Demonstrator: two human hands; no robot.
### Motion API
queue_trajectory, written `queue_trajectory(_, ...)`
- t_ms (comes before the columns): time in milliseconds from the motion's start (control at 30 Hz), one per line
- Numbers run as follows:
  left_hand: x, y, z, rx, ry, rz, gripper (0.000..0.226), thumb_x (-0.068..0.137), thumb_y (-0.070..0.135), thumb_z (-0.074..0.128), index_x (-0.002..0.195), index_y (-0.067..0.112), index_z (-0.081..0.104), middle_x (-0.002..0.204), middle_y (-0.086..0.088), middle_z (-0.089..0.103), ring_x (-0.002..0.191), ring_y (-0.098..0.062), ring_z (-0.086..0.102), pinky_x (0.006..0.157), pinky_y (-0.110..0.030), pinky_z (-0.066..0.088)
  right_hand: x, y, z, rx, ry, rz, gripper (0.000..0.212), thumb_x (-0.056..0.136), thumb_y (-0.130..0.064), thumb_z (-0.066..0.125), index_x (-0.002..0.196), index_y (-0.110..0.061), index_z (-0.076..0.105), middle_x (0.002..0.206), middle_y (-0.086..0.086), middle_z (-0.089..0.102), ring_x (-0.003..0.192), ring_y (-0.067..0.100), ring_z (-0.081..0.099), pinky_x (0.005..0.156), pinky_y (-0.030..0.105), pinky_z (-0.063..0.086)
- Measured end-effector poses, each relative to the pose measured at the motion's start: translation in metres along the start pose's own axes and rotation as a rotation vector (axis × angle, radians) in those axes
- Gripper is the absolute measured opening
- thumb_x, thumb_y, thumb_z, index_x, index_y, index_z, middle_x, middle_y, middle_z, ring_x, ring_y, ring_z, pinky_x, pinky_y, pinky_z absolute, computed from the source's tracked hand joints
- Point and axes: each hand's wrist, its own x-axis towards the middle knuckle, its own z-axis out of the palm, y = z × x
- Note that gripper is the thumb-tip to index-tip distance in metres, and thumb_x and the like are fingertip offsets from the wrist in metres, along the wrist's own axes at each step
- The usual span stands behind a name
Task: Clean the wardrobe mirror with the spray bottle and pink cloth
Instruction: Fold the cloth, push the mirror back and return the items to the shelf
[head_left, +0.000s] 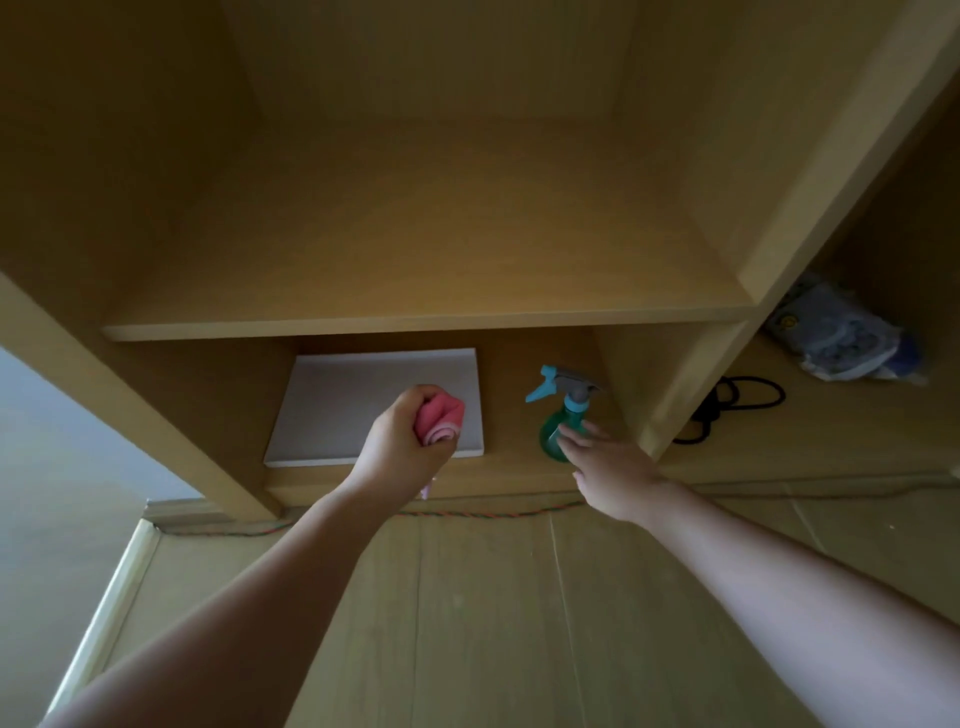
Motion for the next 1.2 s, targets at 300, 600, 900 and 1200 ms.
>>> queue_trajectory(300,-0.007,-0.014,-0.017,0.011,0.029,-0.043,0.042,0.075,0.010,0.069,0.093,0.046,0.054,0.084,0.001,0.064,0.042,-0.022,0.062,0.033,-0.033,0.049,0.023,-0.009,-0.006,0.063,-0.044,0.093,0.059,0.102,-0.014,0.037,0.155,-0.017,0.013,0.163,-0.003,0.000,0.149,0.023,0.012,0.115,0.037,0.031)
queue_trajectory(600,-0.009,-0.005,-0.011,-0.122,-0.030,-0.087,0.058,0.068,0.017,0.087,0.110,0.028,0.048,0.082,-0.005,0.066,0.047,-0.028,0.065,0.035,-0.030,0.049,0.003,-0.111,-0.094,1.308,0.179,-0.199,0.022,0.092,-0.029,0.062,0.109,-0.016,0.068,0.103,0.003,0.072,0.090,0.008,0.068,0.076,0.017,0.054)
queue_trajectory(900,-0.013,-0.014,-0.027,-0.108,-0.089,-0.050,0.061,0.071,0.013,0.083,0.121,0.019,0.049,0.101,0.004,0.064,0.084,0.004,0.065,0.069,-0.012,0.051,0.010,-0.104,-0.095,1.343,0.234,-0.077,0.030,0.085,0.006,0.059,0.101,-0.019,0.061,0.095,0.004,0.066,0.085,0.016,0.065,0.065,0.020,0.052)
queue_trajectory(1200,-0.013,-0.019,-0.031,-0.111,0.024,-0.070,0.032,0.090,0.001,0.054,0.112,0.024,0.047,0.097,0.001,0.063,0.071,0.002,0.067,0.057,-0.014,0.049,0.004,-0.112,-0.081,0.917,0.435,-0.153,0.005,0.089,-0.010,0.064,0.087,-0.015,0.063,0.099,0.001,0.056,0.091,0.014,0.056,0.083,0.023,0.048)
